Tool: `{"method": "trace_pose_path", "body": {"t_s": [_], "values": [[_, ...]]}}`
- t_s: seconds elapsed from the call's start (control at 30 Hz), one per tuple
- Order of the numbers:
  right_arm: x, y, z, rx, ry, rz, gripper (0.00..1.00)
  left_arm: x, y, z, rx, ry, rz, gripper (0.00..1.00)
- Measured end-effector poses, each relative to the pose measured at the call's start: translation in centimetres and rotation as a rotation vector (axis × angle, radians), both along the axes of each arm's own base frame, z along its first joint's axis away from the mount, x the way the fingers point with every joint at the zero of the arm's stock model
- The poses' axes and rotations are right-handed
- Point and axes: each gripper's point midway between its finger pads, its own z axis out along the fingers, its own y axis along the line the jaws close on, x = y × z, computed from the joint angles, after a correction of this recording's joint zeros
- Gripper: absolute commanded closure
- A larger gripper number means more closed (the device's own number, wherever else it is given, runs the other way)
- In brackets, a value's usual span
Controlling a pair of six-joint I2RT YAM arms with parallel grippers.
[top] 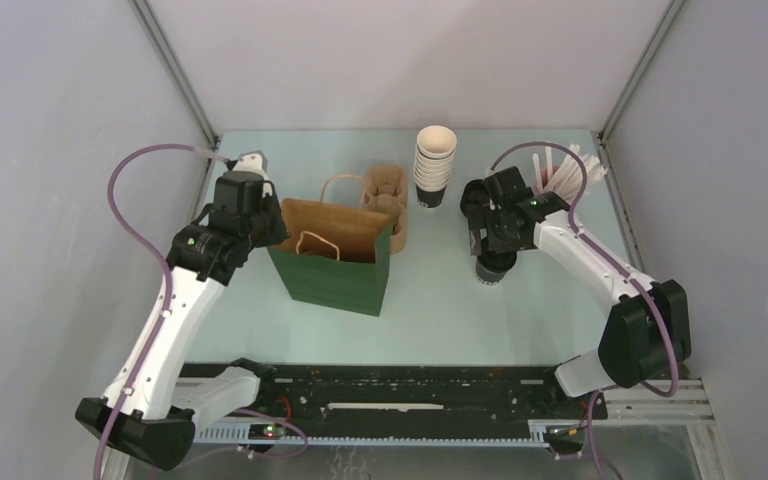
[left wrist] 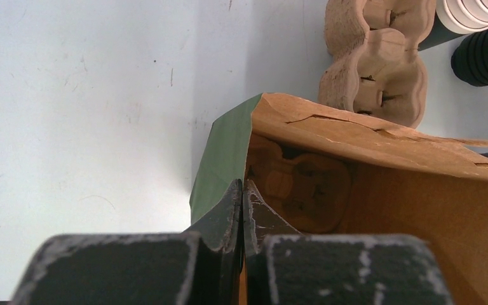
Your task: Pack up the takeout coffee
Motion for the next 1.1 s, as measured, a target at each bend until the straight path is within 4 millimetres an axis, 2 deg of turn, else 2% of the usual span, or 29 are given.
{"method": "trace_pose_path", "body": {"t_s": [0.73, 1.1], "values": [[-0.5, -0.2, 0.5, -0.002, -0.008, -0.003, 0.00, -0.2, -0.4, -0.5, -0.015, 0.012, -0.021, 0.96], [-0.8, -1.0, -0.4, -0.034, 0.003, -0.018, 0.00, -0.2, -0.6, -0.5, -0.020, 0.011, -0.027, 0.96]]}}
